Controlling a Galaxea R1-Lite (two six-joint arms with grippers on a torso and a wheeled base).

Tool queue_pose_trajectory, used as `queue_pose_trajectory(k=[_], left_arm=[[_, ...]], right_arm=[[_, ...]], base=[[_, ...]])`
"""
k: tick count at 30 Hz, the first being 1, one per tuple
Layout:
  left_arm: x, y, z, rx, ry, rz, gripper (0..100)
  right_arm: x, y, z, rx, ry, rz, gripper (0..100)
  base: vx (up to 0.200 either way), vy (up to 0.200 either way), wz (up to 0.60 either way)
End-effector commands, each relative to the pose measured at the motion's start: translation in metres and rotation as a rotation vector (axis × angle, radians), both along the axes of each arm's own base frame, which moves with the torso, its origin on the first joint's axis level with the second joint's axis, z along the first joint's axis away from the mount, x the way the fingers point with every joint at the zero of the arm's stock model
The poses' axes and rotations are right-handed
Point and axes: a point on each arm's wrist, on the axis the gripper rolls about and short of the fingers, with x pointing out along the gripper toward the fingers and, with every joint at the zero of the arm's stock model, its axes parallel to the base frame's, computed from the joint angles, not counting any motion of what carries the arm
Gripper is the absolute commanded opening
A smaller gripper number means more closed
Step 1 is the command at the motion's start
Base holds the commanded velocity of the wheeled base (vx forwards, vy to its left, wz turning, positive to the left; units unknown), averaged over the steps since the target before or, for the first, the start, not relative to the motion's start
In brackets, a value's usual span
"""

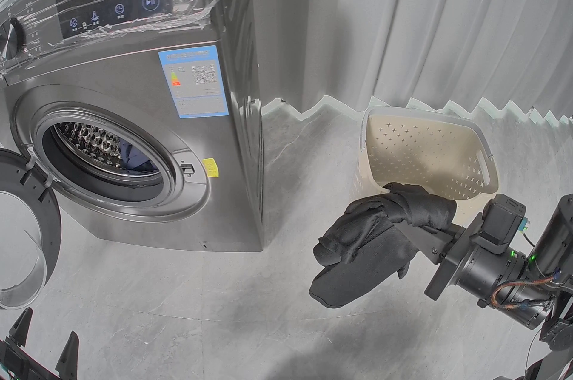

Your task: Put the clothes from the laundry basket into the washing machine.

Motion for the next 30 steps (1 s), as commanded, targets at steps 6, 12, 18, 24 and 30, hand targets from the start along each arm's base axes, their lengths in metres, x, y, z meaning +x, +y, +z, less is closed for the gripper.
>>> queue_pose_trajectory(k=[6, 12, 18, 24, 30], left_arm=[[0.0, 0.0, -0.0043, 0.001, -0.001, -0.001, 100], [0.0, 0.0, -0.0043, 0.001, -0.001, -0.001, 100], [0.0, 0.0, -0.0043, -0.007, 0.0, -0.001, 100], [0.0001, 0.0, -0.0043, -0.004, 0.001, -0.001, 100], [0.0001, 0.0, -0.0043, -0.004, 0.001, 0.001, 100]], right_arm=[[0.0012, 0.0017, 0.0014, 0.004, -0.005, 0.002, 0], [0.0013, 0.0013, 0.0002, 0.0, -0.001, 0.0, 0], [0.0018, 0.0024, -0.0011, -0.005, 0.003, 0.003, 0], [0.002, 0.0022, -0.0018, -0.006, 0.006, 0.002, 0], [0.0043, 0.0047, -0.0008, -0.002, 0.003, 0.002, 0]], base=[[0.0, 0.133, 0.0], [0.0, 0.0, 0.0], [-0.2, 0.0, 0.0], [-0.1, 0.0, 0.0], [0.0, 0.0, 0.0]])
